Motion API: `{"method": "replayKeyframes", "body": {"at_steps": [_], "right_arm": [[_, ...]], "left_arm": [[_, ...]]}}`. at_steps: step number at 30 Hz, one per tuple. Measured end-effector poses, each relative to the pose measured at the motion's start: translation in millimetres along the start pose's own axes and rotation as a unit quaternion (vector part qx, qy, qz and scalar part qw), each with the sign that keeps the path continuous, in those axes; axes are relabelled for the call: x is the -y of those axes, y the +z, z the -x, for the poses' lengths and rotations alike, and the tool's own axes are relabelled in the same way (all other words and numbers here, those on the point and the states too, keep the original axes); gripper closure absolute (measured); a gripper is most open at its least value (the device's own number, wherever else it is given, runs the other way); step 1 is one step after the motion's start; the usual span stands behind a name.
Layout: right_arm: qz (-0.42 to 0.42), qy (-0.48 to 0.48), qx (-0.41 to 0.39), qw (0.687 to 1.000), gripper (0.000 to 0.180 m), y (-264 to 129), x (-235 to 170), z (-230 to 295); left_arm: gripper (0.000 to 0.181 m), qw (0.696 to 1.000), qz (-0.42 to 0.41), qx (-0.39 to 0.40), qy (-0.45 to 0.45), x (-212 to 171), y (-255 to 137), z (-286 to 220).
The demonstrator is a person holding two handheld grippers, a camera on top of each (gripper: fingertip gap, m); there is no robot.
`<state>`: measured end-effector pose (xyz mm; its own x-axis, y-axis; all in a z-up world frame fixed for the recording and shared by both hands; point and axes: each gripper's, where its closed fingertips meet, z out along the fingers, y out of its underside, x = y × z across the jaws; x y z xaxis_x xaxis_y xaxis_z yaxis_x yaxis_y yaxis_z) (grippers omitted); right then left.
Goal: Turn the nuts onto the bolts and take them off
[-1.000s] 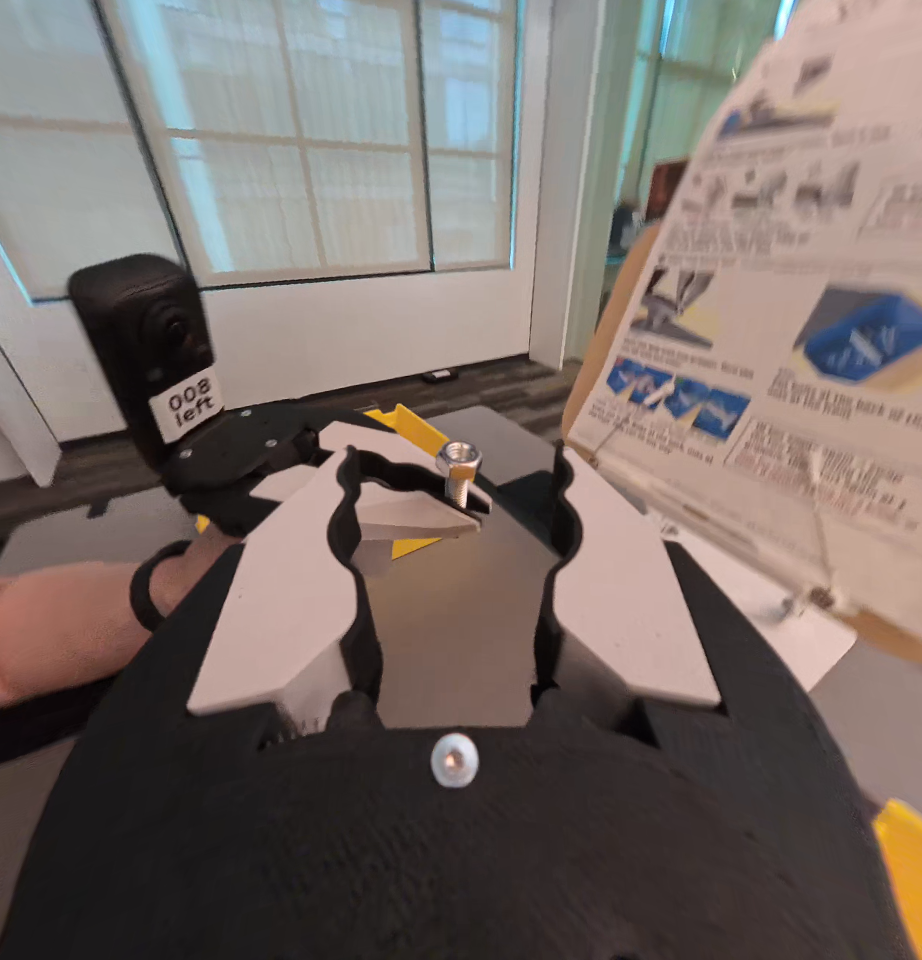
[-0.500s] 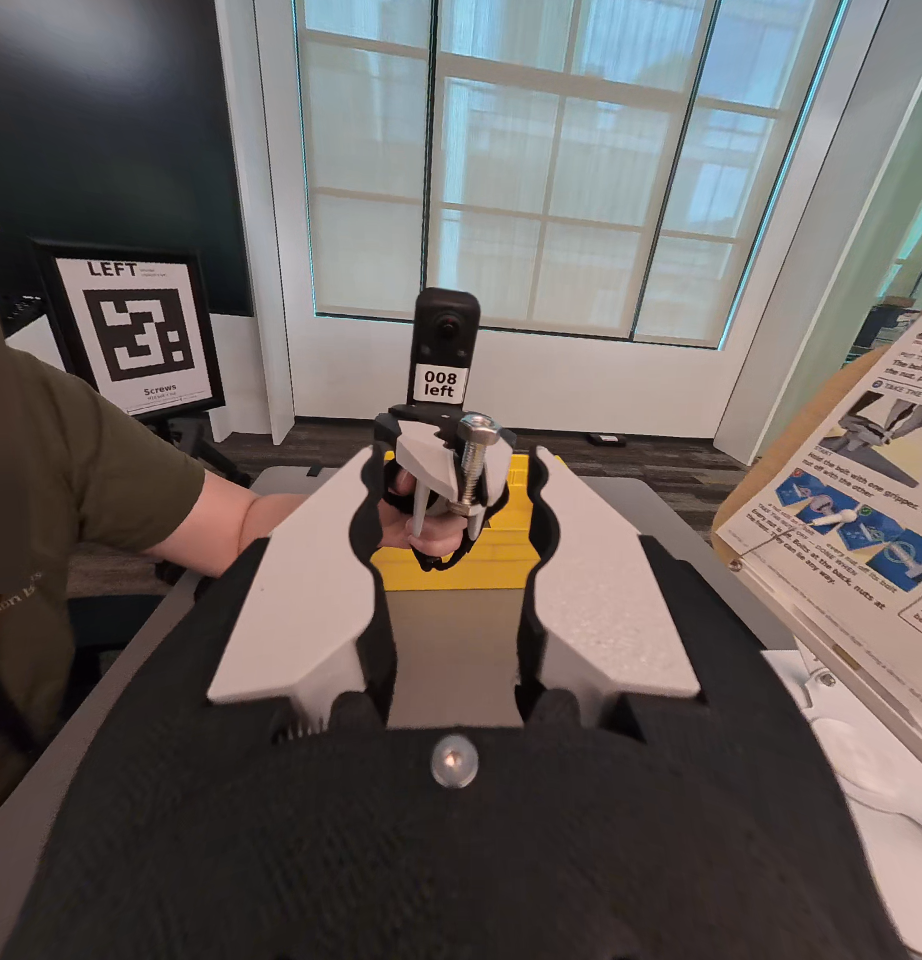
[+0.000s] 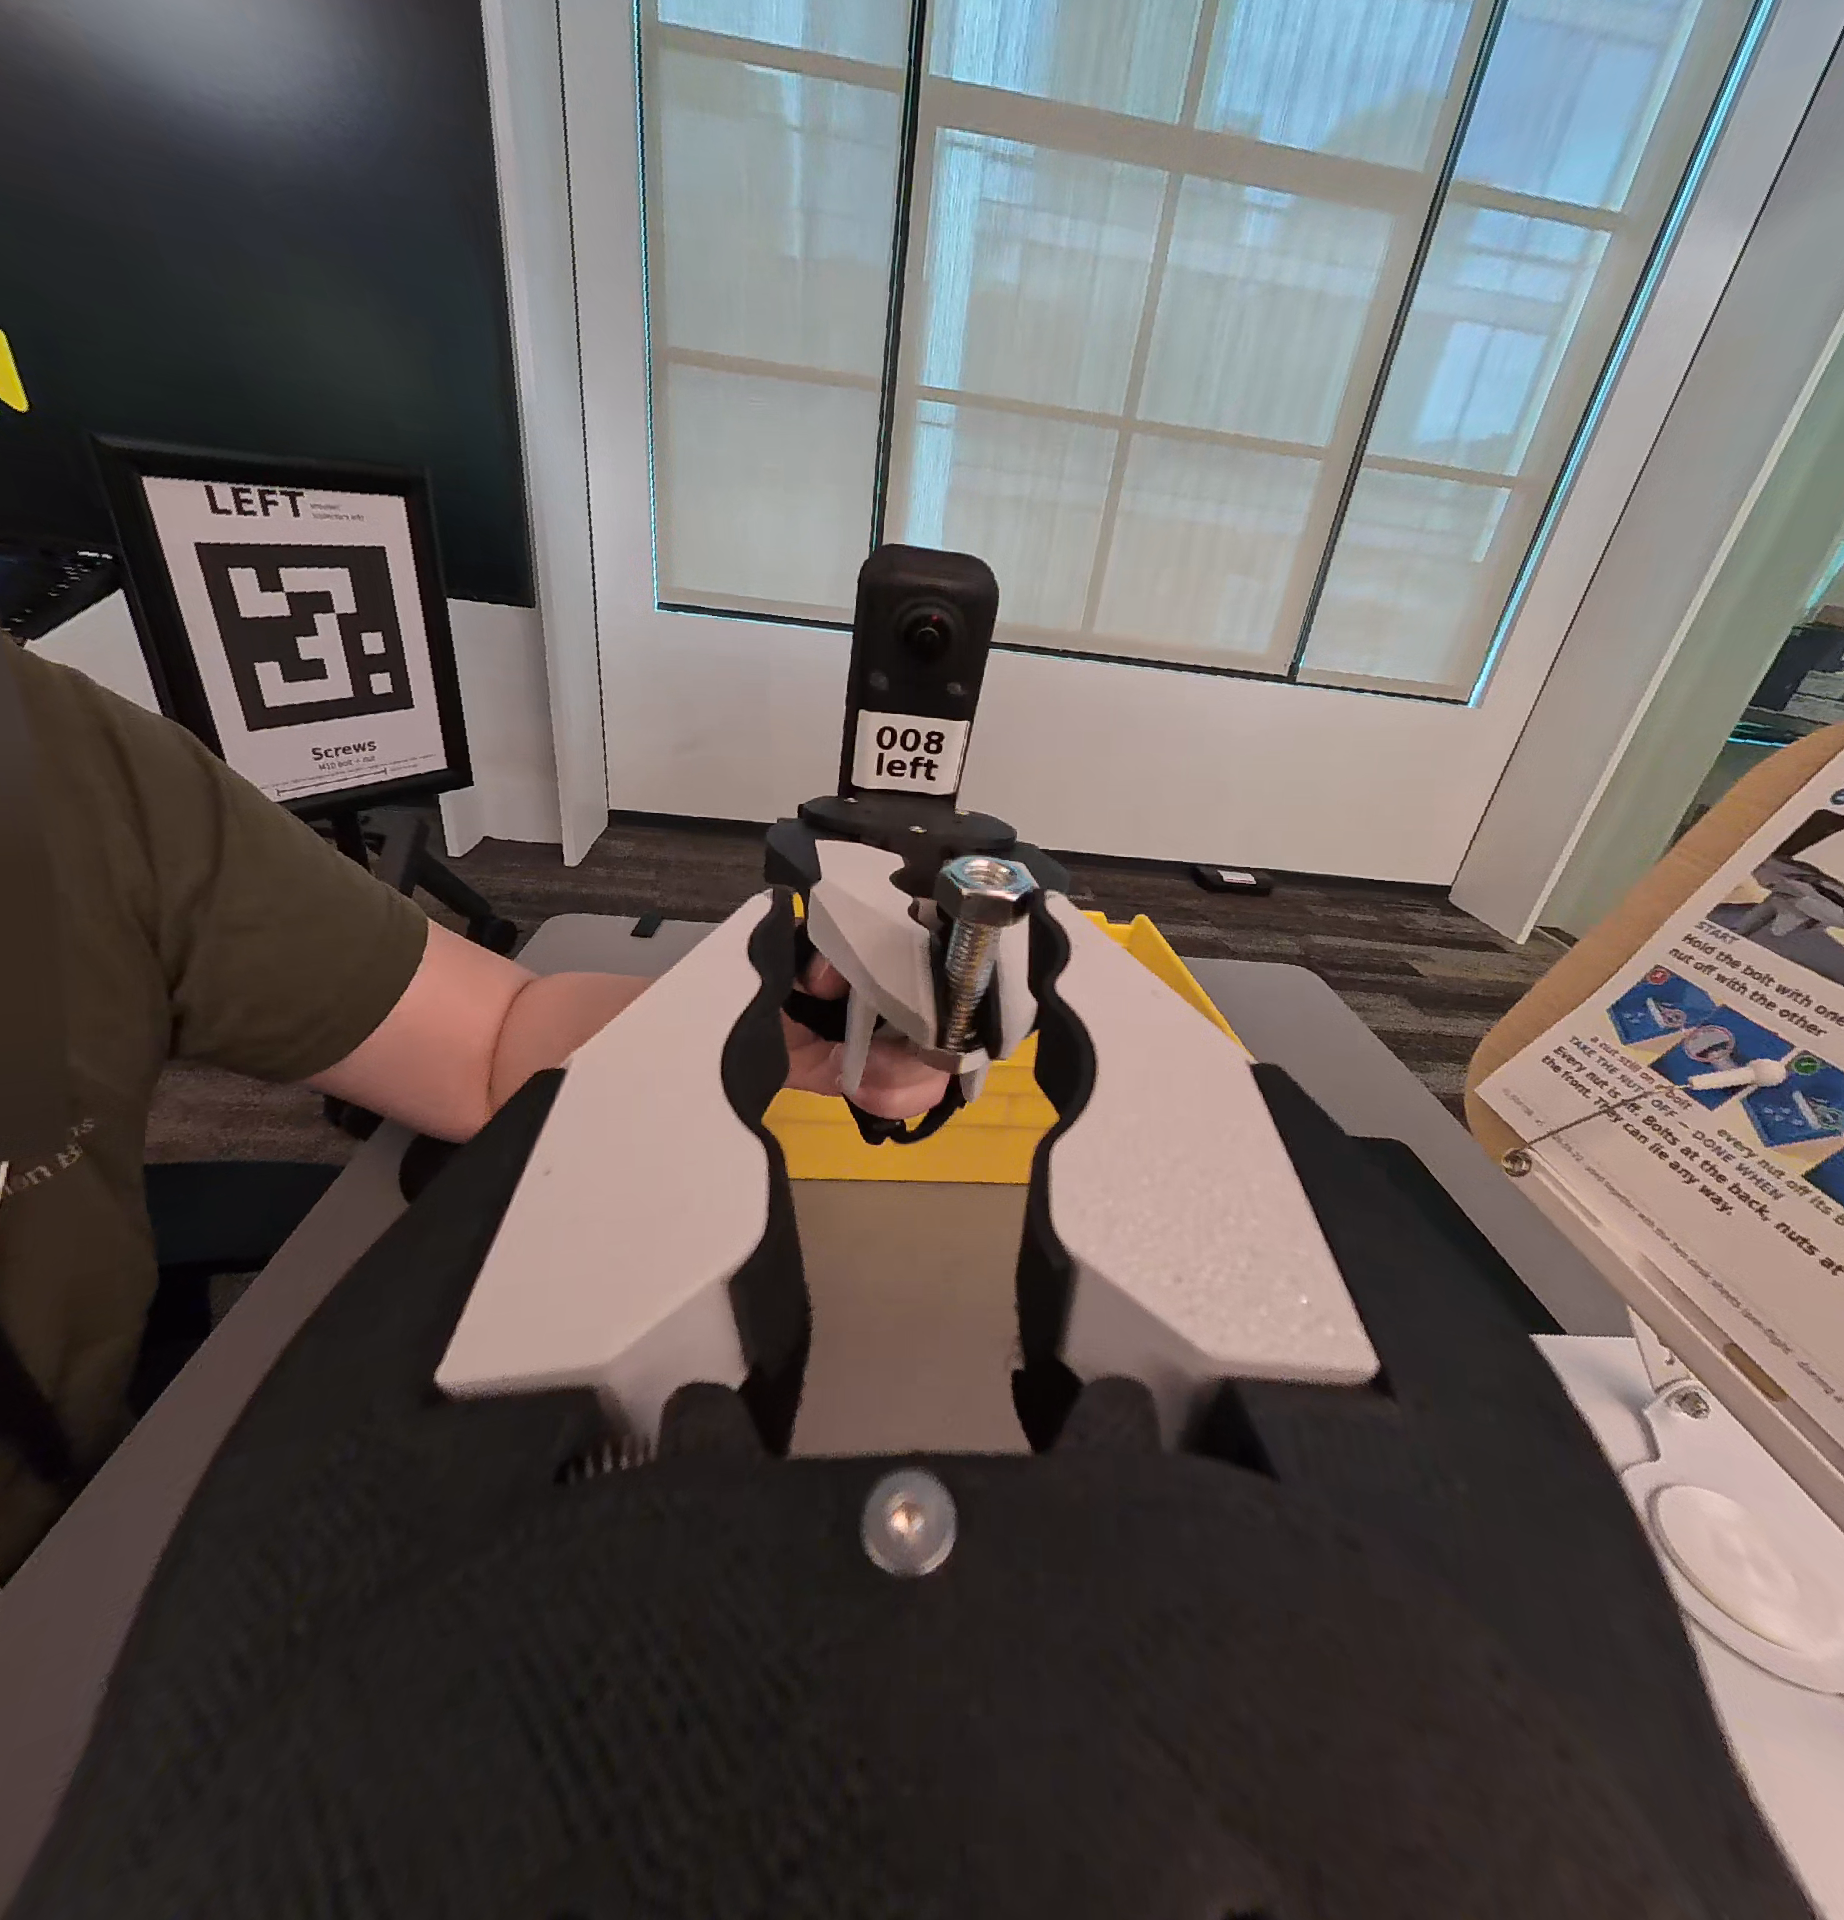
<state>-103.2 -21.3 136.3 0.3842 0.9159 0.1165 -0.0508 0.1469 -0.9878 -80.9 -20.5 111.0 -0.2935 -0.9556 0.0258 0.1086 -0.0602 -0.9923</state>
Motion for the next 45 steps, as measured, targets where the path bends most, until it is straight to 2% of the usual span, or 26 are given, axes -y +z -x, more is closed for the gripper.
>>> {"method": "replayKeyframes", "body": {"at_steps": [1,14,36,43,45], "right_arm": [[0.001,0.000,-0.002,1.000,0.137,-0.6,-0.1,-0.6],[0.003,0.001,-0.018,1.000,0.148,-3.0,-1.4,-7.4],[0.011,-0.008,-0.030,0.999,0.149,-2.6,-5.3,-10.4],[0.025,-0.018,-0.008,1.000,0.153,-1.3,-6.3,0.4],[0.024,-0.027,-0.025,0.999,0.153,-2.1,-5.1,-3.9]], "left_arm": [[0.173,1.000,0.001,0.003,0.001,-0.2,-0.4,1.2],[0.173,1.000,0.009,0.006,-0.002,-4.2,2.1,1.9],[0.173,1.000,0.005,0.021,-0.009,-1.5,-2.5,9.5],[0.173,0.999,0.004,0.030,-0.010,-1.4,-4.5,14.2],[0.173,1.000,0.002,0.029,-0.012,-0.6,-4.8,14.1]]}}
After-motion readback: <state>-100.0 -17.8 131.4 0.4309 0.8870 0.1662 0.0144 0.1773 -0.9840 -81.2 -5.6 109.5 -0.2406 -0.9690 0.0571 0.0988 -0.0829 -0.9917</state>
